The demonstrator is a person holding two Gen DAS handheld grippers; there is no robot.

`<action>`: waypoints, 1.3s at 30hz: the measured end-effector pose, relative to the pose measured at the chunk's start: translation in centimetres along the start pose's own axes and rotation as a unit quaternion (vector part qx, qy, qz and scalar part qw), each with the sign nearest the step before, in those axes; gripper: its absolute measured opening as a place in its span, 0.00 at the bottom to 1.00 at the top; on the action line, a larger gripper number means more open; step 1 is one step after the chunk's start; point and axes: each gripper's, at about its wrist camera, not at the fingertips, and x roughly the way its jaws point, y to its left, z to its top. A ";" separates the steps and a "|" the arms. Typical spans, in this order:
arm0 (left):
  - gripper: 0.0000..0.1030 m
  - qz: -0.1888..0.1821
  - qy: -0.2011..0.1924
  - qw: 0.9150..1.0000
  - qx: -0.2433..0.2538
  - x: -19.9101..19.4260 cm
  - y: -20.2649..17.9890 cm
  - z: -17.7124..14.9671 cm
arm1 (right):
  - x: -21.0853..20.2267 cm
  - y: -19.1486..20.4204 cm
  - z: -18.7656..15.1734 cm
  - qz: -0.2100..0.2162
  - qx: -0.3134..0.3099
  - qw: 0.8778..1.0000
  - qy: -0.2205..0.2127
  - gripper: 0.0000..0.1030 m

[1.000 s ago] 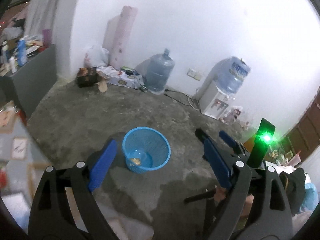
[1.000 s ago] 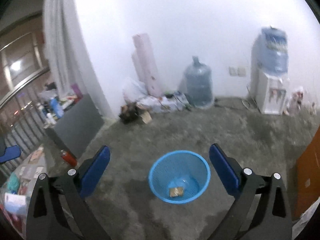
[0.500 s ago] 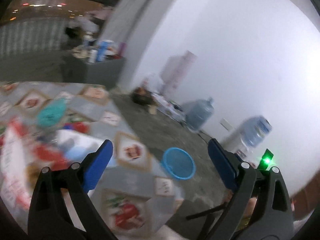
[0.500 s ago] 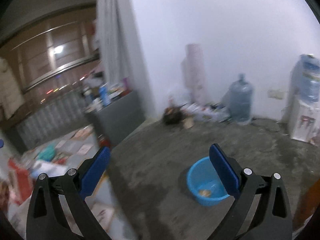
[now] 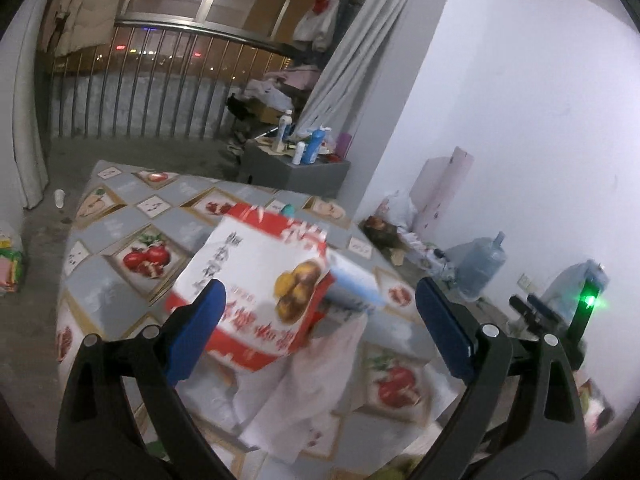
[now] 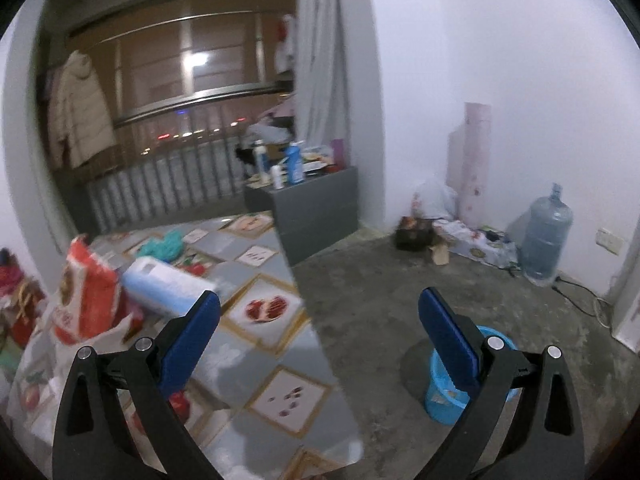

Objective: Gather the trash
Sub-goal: 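Move both tools back over the table toward the tissues, then grasp the white tissue with the left tool while the right tool grasps the white-and-blue box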

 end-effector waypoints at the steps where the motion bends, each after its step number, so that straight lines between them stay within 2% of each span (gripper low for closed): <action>1: 0.89 0.001 0.002 1.000 0.007 -0.1 0.2 -0.6 | 0.0 0.6 -0.2 0.011 -0.005 1.000 0.002 0.94; 9: 0.89 -0.009 0.024 0.996 0.080 0.1 -0.4 -5.9 | 0.6 5.0 -1.6 0.088 -0.049 0.994 0.032 0.93; 12: 0.89 -0.017 0.037 0.993 0.109 1.3 -1.3 -7.4 | 1.4 6.2 -1.9 0.119 -0.051 0.991 0.039 0.88; 15: 0.89 -0.015 0.047 0.988 0.148 2.8 -2.3 -9.0 | 2.5 7.1 -2.1 0.138 -0.044 0.988 0.057 0.77; 18: 0.87 -0.014 0.052 0.985 0.165 3.8 -2.6 -9.7 | 3.6 7.7 -2.3 0.150 -0.036 0.985 0.076 0.67; 20: 0.79 -0.016 0.059 0.983 0.174 4.7 -2.8 -10.0 | 4.2 8.1 -2.3 0.154 -0.036 0.984 0.083 0.64; 21: 0.78 -0.016 0.062 0.982 0.177 5.1 -2.8 -10.1 | 4.5 8.3 -2.3 0.156 -0.038 0.983 0.085 0.63; 26: 0.62 -0.010 0.081 0.979 0.188 7.0 -2.7 -10.6 | 6.3 9.4 -1.5 0.164 -0.062 0.981 0.087 0.62; 29: 0.53 -0.014 0.093 0.978 0.184 8.0 -2.4 -10.8 | 7.5 10.8 -1.0 0.177 -0.105 0.975 0.084 0.62; 32: 0.44 -0.021 0.099 0.979 0.174 8.6 -2.0 -10.7 | 8.8 12.6 -0.3 0.201 -0.184 0.960 0.071 0.62; 34: 0.39 -0.022 0.101 0.980 0.168 8.7 -1.6 -10.5 | 10.4 13.8 0.1 0.219 -0.241 0.942 0.075 0.63; 35: 0.35 -0.024 0.101 0.981 0.164 8.8 -1.4 -10.4 | 11.0 14.2 0.3 0.232 -0.259 0.934 0.079 0.70; 36: 0.33 -0.023 0.102 0.982 0.159 9.0 -1.2 -10.3 | 11.9 14.6 0.4 0.248 -0.277 0.924 0.086 0.72; 38: 0.21 -0.023 0.104 0.983 0.149 9.1 -0.7 -10.1 | 14.1 15.3 0.6 0.275 -0.308 0.905 0.104 0.77; 39: 0.18 -0.022 0.105 0.984 0.144 9.1 -0.5 -10.1 | 14.7 15.5 0.6 0.284 -0.317 0.898 0.111 0.80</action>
